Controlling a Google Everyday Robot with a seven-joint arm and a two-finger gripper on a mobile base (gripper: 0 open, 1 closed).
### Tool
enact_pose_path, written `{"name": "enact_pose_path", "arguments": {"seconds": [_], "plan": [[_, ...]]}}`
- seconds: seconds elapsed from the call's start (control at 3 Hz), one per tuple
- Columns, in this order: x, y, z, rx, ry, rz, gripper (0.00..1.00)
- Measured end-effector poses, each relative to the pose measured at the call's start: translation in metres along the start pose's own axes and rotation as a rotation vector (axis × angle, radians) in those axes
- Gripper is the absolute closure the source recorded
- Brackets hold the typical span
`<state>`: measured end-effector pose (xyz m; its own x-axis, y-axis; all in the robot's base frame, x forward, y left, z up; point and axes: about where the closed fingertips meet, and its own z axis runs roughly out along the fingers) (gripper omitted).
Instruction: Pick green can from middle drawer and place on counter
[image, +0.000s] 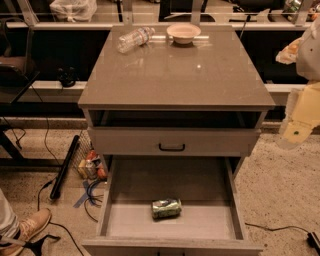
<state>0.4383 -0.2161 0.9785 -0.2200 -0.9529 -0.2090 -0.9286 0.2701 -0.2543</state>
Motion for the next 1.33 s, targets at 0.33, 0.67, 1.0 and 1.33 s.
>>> {"name": "enact_pose_path", "arguments": {"seconds": [0.33, 0.67, 1.0, 1.33], "plan": [[0.000, 0.000, 0.000, 0.002, -0.009, 0.002, 0.00], [-0.004, 0.011, 0.025, -0.052, -0.060, 0.000, 0.00], [-0.016, 0.047, 0.104, -0.192, -0.226, 0.003, 0.00], [-0.038, 0.083, 0.174, -0.299, -0.400, 0.069, 0.00]]}}
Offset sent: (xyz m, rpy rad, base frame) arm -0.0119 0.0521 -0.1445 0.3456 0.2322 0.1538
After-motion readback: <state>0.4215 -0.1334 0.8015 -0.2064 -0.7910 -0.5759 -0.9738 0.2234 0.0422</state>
